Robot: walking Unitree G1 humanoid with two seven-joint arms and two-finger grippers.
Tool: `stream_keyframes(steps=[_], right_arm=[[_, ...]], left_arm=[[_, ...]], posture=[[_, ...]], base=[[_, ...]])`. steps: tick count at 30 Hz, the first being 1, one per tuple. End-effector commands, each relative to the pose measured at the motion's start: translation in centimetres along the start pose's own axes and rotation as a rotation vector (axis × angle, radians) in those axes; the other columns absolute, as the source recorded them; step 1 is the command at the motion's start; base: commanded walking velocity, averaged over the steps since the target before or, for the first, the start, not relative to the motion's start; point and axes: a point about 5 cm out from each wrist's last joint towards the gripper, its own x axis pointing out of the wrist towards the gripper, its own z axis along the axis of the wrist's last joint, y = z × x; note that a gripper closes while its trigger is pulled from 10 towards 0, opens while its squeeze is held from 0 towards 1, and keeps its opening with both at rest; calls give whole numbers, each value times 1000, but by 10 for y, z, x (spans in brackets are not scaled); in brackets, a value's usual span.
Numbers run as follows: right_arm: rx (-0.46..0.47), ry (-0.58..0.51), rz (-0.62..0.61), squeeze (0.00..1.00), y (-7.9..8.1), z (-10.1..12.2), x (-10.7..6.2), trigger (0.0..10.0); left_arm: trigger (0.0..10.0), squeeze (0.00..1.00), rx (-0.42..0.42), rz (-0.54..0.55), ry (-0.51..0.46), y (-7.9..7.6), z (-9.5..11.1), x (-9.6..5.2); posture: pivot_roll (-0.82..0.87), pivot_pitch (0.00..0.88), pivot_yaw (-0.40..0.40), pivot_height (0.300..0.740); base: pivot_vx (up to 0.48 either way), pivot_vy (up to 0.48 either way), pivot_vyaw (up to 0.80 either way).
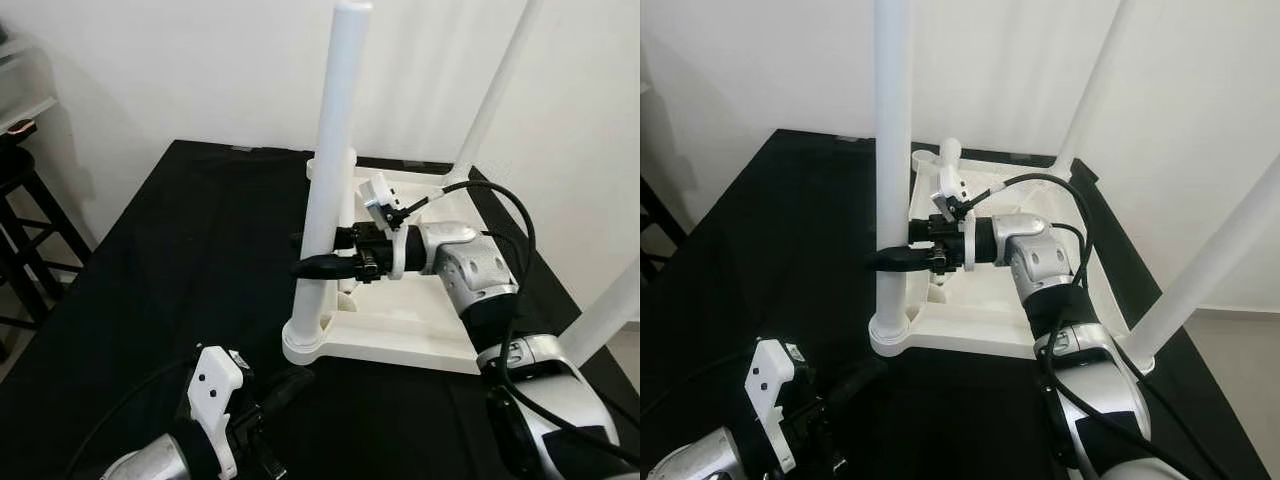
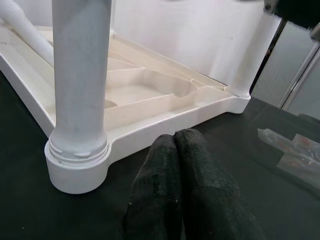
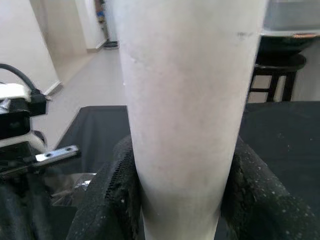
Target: Building children table
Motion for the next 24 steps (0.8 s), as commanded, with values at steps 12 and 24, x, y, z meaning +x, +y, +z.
stream_keyframes(steps=[12,24], right_arm=[[289,116,-740,0,77,-95,53,0],[317,151,-683,1000,73,-86,48,10000]], left_arm=[[10000,0,3,-7,-9,3,3,8],[10000,0,10,14,-33,7,4,16]], posture=[[34,67,-90,740],[45,45,-136,740]], base=[[0,0,0],[0,0,0]])
